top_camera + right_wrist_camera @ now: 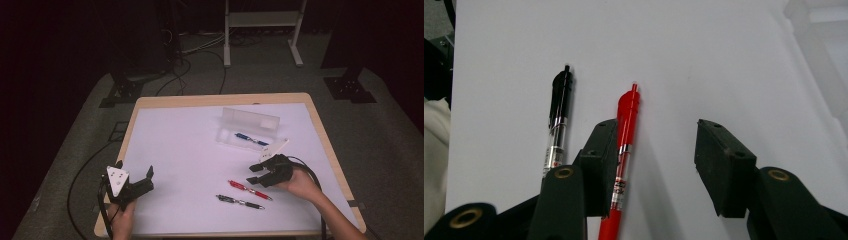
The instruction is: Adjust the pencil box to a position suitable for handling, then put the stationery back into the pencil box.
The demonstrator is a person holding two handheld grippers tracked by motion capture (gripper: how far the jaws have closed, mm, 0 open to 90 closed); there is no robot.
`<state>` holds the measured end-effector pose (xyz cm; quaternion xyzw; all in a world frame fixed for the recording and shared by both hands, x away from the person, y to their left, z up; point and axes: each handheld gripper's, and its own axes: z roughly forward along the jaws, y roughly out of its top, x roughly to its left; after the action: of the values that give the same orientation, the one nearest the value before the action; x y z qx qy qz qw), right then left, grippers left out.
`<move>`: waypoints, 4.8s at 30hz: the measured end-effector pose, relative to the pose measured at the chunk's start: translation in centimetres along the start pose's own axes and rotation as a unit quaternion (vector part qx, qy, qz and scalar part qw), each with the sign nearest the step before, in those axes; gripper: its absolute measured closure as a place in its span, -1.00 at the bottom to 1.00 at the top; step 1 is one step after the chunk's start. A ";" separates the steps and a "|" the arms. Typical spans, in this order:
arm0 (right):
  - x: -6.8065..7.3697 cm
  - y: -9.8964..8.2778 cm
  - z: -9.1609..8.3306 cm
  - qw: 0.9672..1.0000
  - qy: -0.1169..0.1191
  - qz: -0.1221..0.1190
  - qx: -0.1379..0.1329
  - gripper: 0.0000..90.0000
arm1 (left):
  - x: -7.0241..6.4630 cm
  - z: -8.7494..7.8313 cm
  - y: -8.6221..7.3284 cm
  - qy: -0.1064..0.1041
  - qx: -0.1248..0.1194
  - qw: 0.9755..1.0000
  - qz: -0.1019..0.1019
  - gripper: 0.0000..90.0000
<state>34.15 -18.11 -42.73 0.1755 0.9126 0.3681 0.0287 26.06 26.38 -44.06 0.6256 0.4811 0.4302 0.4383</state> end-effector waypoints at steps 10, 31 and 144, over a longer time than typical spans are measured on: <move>1.0 -0.9 1.6 1.000 0.011 -0.005 0.021 0.16 | 0.1 0.0 0.0 0.000 0.000 1.000 0.000 -0.99; 1.6 -1.8 3.1 0.999 0.004 -0.006 0.049 0.50 | 0.1 0.0 0.0 0.001 0.000 1.000 -0.001 -0.99; -13.7 3.5 3.2 0.996 -0.052 0.029 0.062 0.75 | 0.6 -0.6 -0.3 0.010 -0.002 1.000 -0.007 -0.99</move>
<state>48.57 -18.34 -43.70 0.2223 0.9256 0.3014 0.0544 25.50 27.12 -44.08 0.6173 0.4890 0.4341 0.4375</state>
